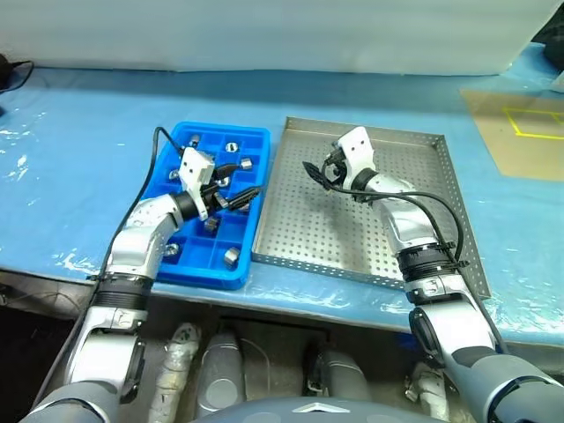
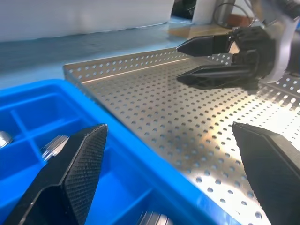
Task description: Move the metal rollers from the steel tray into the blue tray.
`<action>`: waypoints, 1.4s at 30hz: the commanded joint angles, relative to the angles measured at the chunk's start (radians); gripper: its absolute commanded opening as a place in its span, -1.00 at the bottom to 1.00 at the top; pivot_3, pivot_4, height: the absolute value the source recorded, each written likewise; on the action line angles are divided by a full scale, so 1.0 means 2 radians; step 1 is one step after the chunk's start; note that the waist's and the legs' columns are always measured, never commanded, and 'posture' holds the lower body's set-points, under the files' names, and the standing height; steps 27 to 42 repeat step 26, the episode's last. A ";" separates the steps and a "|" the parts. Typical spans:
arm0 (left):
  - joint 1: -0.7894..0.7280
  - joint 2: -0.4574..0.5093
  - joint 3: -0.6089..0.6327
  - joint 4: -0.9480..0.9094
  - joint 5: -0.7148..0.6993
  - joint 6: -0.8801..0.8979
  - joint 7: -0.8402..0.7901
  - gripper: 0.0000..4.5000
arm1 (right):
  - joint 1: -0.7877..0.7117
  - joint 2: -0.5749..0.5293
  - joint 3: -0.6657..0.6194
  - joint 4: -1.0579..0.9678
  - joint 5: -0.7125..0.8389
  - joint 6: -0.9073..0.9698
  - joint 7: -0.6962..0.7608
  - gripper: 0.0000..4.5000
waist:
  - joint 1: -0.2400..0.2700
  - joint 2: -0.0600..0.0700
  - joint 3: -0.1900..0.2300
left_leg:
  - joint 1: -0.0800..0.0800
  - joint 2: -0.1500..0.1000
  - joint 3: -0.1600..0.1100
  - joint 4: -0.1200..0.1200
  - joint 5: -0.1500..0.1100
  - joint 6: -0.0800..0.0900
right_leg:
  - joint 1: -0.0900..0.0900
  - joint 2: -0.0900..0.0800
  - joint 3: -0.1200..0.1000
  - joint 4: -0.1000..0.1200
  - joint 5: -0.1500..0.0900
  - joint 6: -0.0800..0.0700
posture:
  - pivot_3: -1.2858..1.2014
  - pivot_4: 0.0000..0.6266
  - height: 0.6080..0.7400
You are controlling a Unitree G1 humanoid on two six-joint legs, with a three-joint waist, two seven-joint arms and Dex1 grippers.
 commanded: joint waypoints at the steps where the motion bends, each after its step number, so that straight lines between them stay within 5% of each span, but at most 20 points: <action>1: -0.024 -0.007 0.001 0.018 0.005 -0.024 -0.013 1.00 | 0.000 -0.002 -0.016 -0.033 0.009 0.009 -0.009 0.99 | -0.003 0.000 0.000 | 0.000 0.000 0.000 0.000 0.000 0.000 | 0.000 0.000 0.000 0.000 0.000 0.000 | 0.05 -0.52 1.00; 42: -0.041 -0.018 0.006 0.066 0.013 -0.046 -0.043 1.00 | 0.035 -0.025 -0.018 -0.096 0.009 0.036 -0.001 0.99 | -0.014 0.000 0.000 | 0.000 0.000 0.000 0.001 0.000 0.001 | 0.001 0.000 0.000 0.000 0.000 0.000 | 0.01 -0.52 1.00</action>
